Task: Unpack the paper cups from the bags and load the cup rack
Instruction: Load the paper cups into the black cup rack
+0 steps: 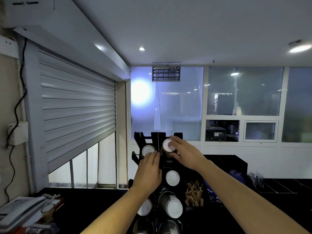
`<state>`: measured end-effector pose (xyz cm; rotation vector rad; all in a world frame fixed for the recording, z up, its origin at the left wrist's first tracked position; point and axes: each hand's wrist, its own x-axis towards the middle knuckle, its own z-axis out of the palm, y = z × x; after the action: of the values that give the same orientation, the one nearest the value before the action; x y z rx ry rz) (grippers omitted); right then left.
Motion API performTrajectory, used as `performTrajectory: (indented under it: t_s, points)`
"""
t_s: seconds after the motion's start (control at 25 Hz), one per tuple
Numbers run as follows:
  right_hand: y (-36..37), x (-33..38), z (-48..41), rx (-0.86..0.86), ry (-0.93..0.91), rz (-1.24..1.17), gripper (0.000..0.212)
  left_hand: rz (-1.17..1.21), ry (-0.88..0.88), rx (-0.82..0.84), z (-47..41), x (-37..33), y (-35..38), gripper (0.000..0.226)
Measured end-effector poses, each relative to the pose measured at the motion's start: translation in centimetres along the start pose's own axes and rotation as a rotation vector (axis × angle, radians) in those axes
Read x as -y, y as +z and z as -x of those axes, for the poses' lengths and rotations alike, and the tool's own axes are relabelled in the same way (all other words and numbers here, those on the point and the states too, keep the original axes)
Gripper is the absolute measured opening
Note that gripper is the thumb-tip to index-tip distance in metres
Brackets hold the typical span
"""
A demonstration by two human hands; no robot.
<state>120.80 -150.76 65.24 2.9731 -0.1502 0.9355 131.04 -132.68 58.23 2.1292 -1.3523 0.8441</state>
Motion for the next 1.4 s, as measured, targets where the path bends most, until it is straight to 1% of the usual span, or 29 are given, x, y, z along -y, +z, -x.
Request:
performTrajectory:
  t_s: [0.08, 0.16, 0.32, 0.48, 0.56, 0.68, 0.8, 0.96, 1.04, 1.2, 1.32, 1.4]
  points:
    - [-0.1, 0.2, 0.2, 0.005, 0.042, -0.068, 0.051, 0.021, -0.006, -0.01, 0.0, 0.0, -0.1, 0.06]
    - [-0.2, 0.3, 0.4, 0.005, 0.058, -0.118, 0.061, 0.045, -0.004, -0.022, -0.1, 0.2, -0.2, 0.06]
    - [-0.1, 0.5, 1.3, -0.022, 0.089, -0.144, 0.065, 0.029, -0.02, -0.029, 0.1, -0.2, -0.4, 0.06]
    - [-0.3, 0.6, 2.7, -0.069, 0.088, -0.135, 0.054, -0.006, -0.082, -0.017, 0.4, -2.1, -0.7, 0.061]
    - [-0.8, 0.5, 3.5, -0.088, 0.084, -0.114, 0.046, 0.014, -0.05, -0.037, 0.8, -3.5, -0.4, 0.058]
    - [-2.0, -0.4, 6.1, -0.143, 0.084, -0.052, 0.026, 0.087, 0.053, -0.035, 1.6, -6.5, 0.6, 0.056]
    - [-3.5, -2.7, 10.5, -0.114, 0.114, 0.007, 0.019, 0.111, 0.154, 0.009, 2.4, -10.7, 1.9, 0.05]
    - [-6.0, -6.9, 18.0, -0.057, 0.197, 0.031, 0.015, 0.17, 0.214, 0.106, 3.6, -18.0, 3.4, 0.039]
    - [-7.3, -9.7, 22.5, -0.024, 0.249, 0.029, 0.017, 0.214, 0.197, 0.164, 4.6, -22.6, 4.8, 0.035]
    - [-8.3, -15.0, 31.3, 0.135, 0.242, 0.087, 0.022, 0.202, 0.112, 0.25, 7.5, -31.5, 8.9, 0.037]
    - [-8.1, -17.7, 38.2, 0.236, 0.244, 0.039, 0.023, 0.203, 0.075, 0.417, 10.4, -37.8, 12.3, 0.038]
    - [-6.7, -18.9, 42.5, 0.34, 0.274, -0.006, 0.022, 0.179, 0.034, 0.518, 12.7, -40.8, 14.1, 0.039]
